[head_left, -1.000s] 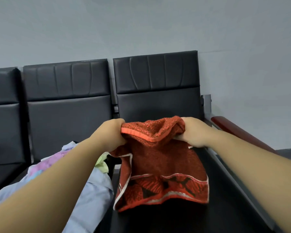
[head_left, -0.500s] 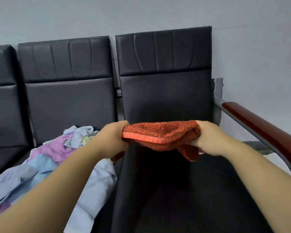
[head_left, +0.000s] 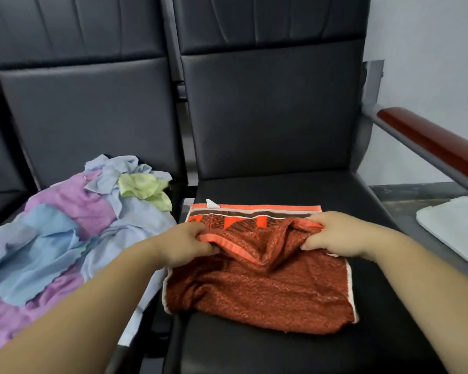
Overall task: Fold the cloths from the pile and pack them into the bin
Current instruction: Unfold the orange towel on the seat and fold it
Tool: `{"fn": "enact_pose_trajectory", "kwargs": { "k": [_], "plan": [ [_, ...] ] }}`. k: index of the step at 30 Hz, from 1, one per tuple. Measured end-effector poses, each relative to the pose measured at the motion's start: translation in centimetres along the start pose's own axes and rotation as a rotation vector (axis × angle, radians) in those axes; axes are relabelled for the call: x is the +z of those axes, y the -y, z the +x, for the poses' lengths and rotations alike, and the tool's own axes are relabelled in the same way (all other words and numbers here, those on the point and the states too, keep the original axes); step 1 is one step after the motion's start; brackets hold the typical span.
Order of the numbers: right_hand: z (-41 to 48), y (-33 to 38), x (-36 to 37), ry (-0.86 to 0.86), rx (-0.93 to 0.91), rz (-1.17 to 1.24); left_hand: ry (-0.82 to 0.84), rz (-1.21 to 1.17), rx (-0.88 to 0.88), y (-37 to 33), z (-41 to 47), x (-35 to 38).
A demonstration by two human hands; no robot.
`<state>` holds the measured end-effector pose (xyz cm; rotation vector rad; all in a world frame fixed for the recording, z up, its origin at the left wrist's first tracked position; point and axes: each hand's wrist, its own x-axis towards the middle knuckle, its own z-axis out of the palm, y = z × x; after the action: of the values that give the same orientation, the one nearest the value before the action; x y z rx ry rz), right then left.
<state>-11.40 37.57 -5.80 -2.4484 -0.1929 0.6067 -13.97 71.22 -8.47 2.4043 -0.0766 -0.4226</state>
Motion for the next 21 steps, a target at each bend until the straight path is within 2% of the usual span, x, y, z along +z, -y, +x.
{"fn": "enact_pose_trajectory", "kwargs": {
  "k": [2, 4, 7, 9, 12, 14, 16, 21],
  "plan": [
    [1.0, 0.2, 0.7, -0.094, -0.023, -0.052, -0.058, -0.021, -0.006, 0.6, 0.5, 0.2],
    [1.3, 0.5, 1.2, -0.066, -0.003, -0.136, -0.028, -0.101, -0.052, 0.9, 0.5, -0.1],
    [0.7, 0.7, 1.4, 0.18, 0.109, -0.216, 0.239, -0.131, -0.153, 0.6, -0.7, -0.6],
    [-0.2, 0.7, 1.3, 0.376, 0.176, -0.131, 0.426, -0.086, -0.234, 0.4, -1.8, -0.7],
    [-1.4, 0.6, 1.0, 0.54, 0.21, 0.057, 0.53, -0.128, -0.326, 0.1, -2.9, -1.2],
    [-1.6, 0.5, 0.9, 0.489, 0.196, 0.142, 0.458, -0.16, -0.318, 0.2, -3.0, -1.6],
    [-1.6, 0.6, 1.0, 0.354, 0.189, 0.161, 0.317, -0.172, -0.285, 0.6, -2.7, -1.7],
    [0.0, -0.2, 1.1, 0.026, 0.194, -0.114, 0.027, -0.23, -0.313, 1.4, -1.6, -1.4]
  ]
}}
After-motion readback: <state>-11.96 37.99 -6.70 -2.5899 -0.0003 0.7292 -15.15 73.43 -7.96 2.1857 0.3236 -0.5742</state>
